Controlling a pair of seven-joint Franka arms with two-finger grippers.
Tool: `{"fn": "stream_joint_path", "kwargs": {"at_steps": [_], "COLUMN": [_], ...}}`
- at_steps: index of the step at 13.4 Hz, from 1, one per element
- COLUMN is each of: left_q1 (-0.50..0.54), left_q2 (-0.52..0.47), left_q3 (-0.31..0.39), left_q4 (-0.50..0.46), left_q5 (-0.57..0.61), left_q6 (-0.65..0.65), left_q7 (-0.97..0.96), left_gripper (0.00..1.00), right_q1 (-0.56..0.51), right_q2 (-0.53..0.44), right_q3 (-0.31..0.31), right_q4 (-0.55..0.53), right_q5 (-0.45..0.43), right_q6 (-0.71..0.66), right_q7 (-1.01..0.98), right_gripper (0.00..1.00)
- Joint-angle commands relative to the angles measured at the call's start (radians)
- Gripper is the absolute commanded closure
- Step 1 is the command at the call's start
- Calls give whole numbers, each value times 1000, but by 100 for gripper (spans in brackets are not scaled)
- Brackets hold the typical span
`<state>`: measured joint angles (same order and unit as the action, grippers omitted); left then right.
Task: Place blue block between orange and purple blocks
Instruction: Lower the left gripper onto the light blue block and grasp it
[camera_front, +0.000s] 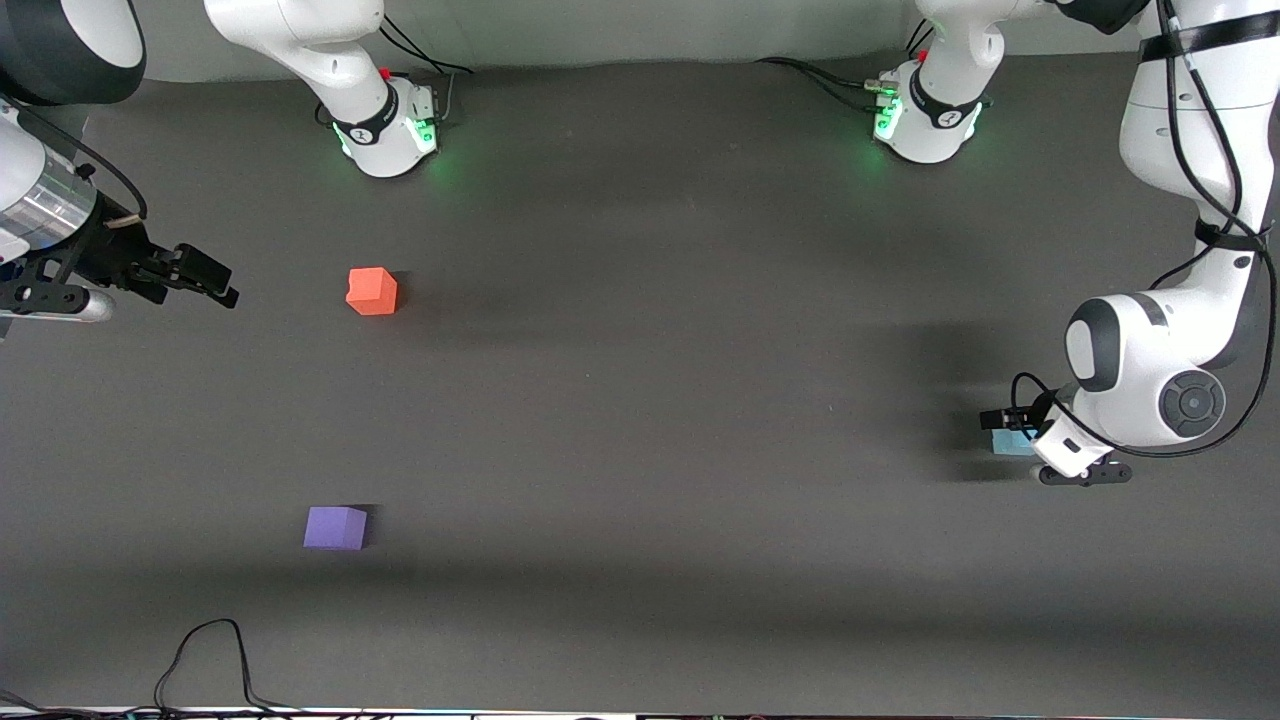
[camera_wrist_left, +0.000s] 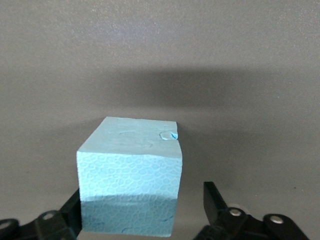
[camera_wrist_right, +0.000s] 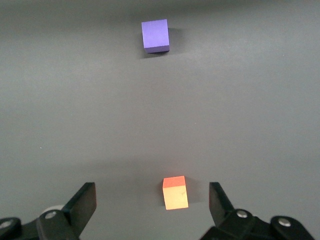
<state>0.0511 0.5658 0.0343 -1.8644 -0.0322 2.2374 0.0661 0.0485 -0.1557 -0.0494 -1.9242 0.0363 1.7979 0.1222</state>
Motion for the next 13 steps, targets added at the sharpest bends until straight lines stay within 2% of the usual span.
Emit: {"fn": "stream_joint_path", "kwargs": {"at_steps": [1, 2, 6, 11, 13], "left_q1": [4, 3, -5, -5, -8], "left_q2": [-3, -3, -33, -288, -357], "left_q3": [-2, -2, -2, -2, -5], "left_q4": [-2, 1, 7, 63, 166], "left_q5": [-17, -17, -15, 11, 40], "left_q6": [10, 8, -24, -362, -579], "left_q7": [32, 34, 34, 40, 28], "left_gripper": [75, 100, 100, 100, 100], "right_q1": [10, 10, 10, 10, 10], "right_q2": [-25, -28, -36, -38, -36], "right_q3": [-17, -17, -17, -35, -37], "right_q4": [-29, -30, -35, -35, -35], "right_q5": [17, 17, 17, 17, 17], "right_q6": [12, 12, 14, 14, 14], "right_q7": [-24, -24, -24, -64, -65], "right_gripper": [0, 0, 0, 0, 0]}}
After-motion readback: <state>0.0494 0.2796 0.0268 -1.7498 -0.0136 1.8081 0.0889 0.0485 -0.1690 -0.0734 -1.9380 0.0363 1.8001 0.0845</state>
